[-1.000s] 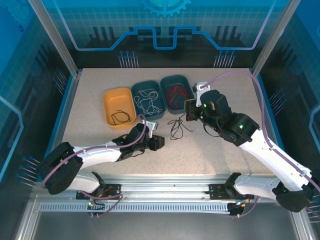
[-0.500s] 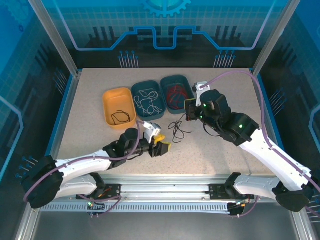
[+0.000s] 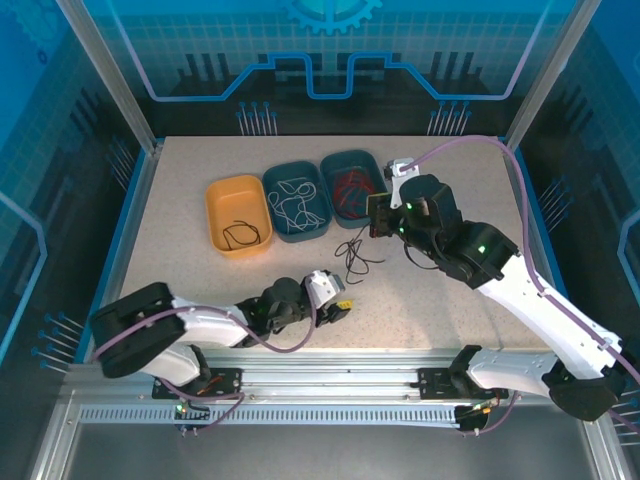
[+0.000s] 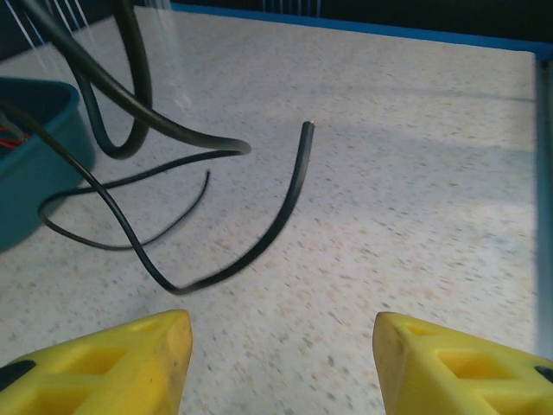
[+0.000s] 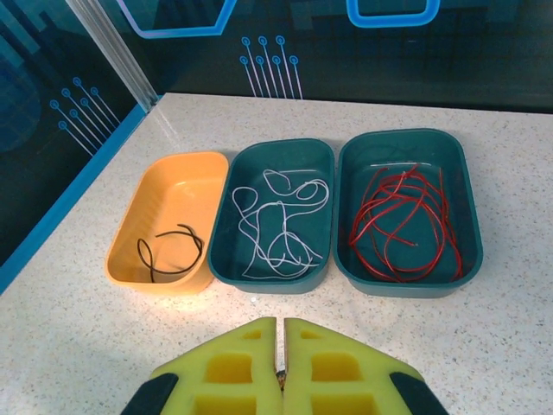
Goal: Untangle the cables
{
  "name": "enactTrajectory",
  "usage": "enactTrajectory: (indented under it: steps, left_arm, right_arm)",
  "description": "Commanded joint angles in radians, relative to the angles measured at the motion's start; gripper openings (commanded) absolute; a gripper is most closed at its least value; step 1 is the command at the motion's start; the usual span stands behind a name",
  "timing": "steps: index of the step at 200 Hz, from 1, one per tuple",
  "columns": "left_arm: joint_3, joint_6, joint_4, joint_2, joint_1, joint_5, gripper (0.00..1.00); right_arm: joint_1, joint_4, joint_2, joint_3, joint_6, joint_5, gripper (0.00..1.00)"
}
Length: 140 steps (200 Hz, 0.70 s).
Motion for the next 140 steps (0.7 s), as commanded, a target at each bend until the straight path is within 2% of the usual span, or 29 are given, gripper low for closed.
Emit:
enactTrajectory:
  steps: [1,53,68,76,88,97,106,140]
  left_arm:
    - [0.046,0.07,0.248,0.093,-0.009,-0.088,0.58]
    - [0.093,0.053,0.37,0.212,-0.007,-0.235,0.51]
    - [0.093,0.042,0.394,0.229,-0.007,-0.247,0.5]
    - [0.1,0.037,0.387,0.236,-0.006,-0.242,0.43]
    - [0.102,0.022,0.374,0.235,-0.006,-0.237,0.22]
    - [0.094,0.007,0.376,0.228,-0.007,-0.241,0.12]
    - [0.079,0.0,0.382,0.217,-0.005,-0.24,0.1]
    - [0.007,-0.038,0.342,0.155,-0.003,-0.229,0.1]
  right_arm:
    - [0.009,0.007,-0.007,0.043,0.023,-0.024,0.0]
    - [0.008,0.015,-0.023,0.024,0.045,-0.035,0.01]
    - [0.007,0.017,-0.024,0.022,0.048,-0.037,0.0]
    - [0.007,0.019,-0.022,0.022,0.046,-0.039,0.0]
    - [0.008,0.017,-0.022,0.023,0.041,-0.032,0.0]
    - [0.007,0.008,-0.021,0.026,0.035,-0.015,0.0]
    - [0.004,-0.005,-0.021,0.028,0.026,0.011,0.0]
    - [-0.058,-0.041,-0.038,0.016,-0.003,0.058,0.0]
